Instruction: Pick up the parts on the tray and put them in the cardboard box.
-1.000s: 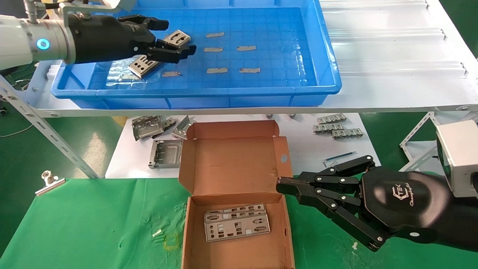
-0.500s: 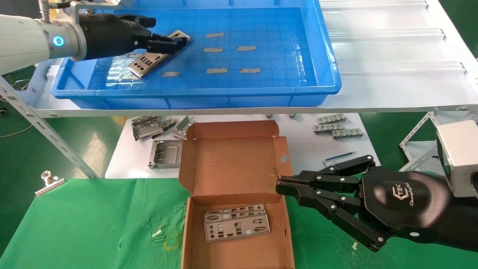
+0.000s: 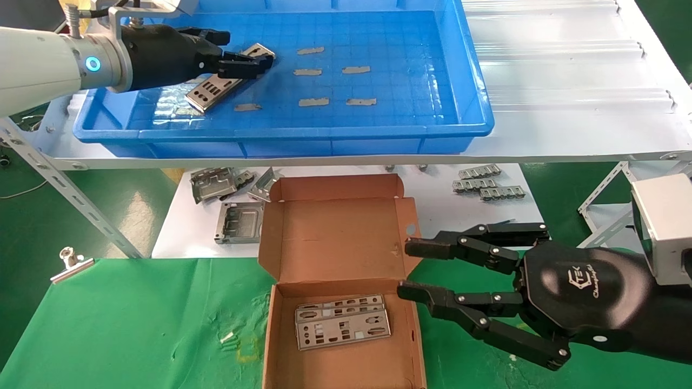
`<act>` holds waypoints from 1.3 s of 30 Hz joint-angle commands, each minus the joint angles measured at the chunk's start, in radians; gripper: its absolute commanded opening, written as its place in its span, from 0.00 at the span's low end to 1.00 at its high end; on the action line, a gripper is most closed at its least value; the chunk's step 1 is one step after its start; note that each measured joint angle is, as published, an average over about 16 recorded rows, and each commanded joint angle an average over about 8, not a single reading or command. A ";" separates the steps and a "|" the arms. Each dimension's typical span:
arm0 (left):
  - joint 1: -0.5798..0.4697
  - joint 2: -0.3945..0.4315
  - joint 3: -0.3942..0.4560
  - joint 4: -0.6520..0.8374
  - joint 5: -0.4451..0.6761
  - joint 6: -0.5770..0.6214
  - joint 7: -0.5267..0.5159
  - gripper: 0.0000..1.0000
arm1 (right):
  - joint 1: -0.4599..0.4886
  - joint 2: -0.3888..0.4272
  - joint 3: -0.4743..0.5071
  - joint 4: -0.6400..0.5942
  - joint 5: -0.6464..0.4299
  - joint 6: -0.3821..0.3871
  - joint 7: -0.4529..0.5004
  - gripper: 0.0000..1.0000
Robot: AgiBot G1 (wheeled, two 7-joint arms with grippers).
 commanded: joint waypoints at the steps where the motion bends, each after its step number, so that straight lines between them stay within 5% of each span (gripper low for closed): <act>1: 0.000 0.000 -0.001 0.000 -0.002 0.006 -0.003 0.00 | 0.000 0.000 0.000 0.000 0.000 0.000 0.000 1.00; 35: 0.004 0.001 -0.007 -0.014 -0.009 -0.025 0.014 0.00 | 0.000 0.000 0.000 0.000 0.000 0.000 0.000 1.00; 39: 0.005 0.003 -0.011 -0.016 -0.015 -0.029 0.020 0.13 | 0.000 0.000 0.000 0.000 0.000 0.000 0.000 1.00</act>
